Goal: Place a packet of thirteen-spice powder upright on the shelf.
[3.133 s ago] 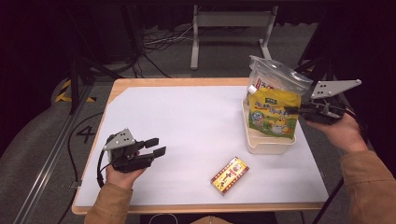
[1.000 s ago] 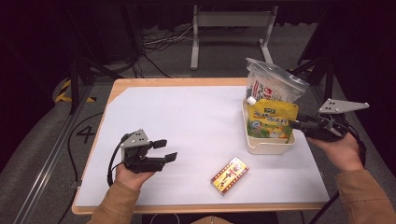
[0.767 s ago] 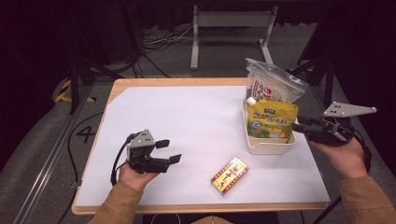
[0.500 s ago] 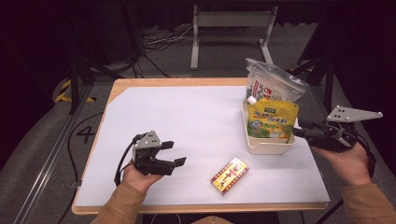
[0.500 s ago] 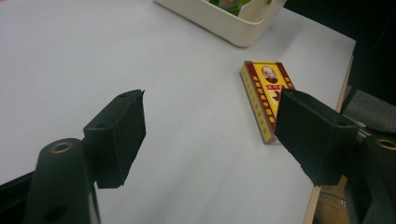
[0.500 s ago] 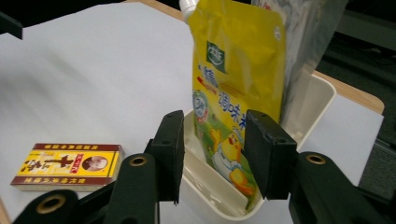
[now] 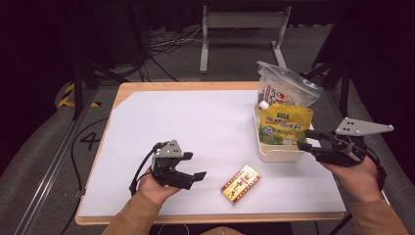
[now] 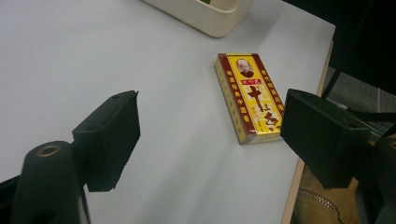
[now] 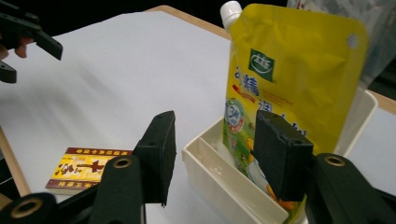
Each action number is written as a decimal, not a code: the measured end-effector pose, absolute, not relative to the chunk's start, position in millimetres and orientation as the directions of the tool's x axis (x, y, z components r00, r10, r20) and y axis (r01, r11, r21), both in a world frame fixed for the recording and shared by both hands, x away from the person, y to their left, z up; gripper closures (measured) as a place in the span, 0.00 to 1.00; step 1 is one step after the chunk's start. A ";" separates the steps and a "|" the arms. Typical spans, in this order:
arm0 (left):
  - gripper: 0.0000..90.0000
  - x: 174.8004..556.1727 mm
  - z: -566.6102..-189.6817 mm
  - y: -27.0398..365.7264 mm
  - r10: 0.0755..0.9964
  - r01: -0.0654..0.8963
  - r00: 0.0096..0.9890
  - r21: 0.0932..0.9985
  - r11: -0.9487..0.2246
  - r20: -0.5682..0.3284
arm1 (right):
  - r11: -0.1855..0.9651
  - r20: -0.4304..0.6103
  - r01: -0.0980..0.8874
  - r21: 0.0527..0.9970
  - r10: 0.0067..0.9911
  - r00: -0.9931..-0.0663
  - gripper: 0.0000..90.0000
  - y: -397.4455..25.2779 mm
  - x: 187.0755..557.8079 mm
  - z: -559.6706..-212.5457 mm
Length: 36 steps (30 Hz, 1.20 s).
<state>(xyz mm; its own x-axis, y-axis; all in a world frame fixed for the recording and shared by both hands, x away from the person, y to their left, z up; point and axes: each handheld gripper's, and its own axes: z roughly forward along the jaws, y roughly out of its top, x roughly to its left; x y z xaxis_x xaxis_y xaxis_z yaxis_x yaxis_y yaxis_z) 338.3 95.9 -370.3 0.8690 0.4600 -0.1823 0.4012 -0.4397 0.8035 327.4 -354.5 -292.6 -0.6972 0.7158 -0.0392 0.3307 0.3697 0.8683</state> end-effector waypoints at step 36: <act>0.07 343.6 -398.4 31.9 0.420 0.442 0.877 0.735 -0.515 -0.234 | 0.379 -0.032 0.306 0.873 0.671 -0.741 0.47 -323.1 321.3 -315.5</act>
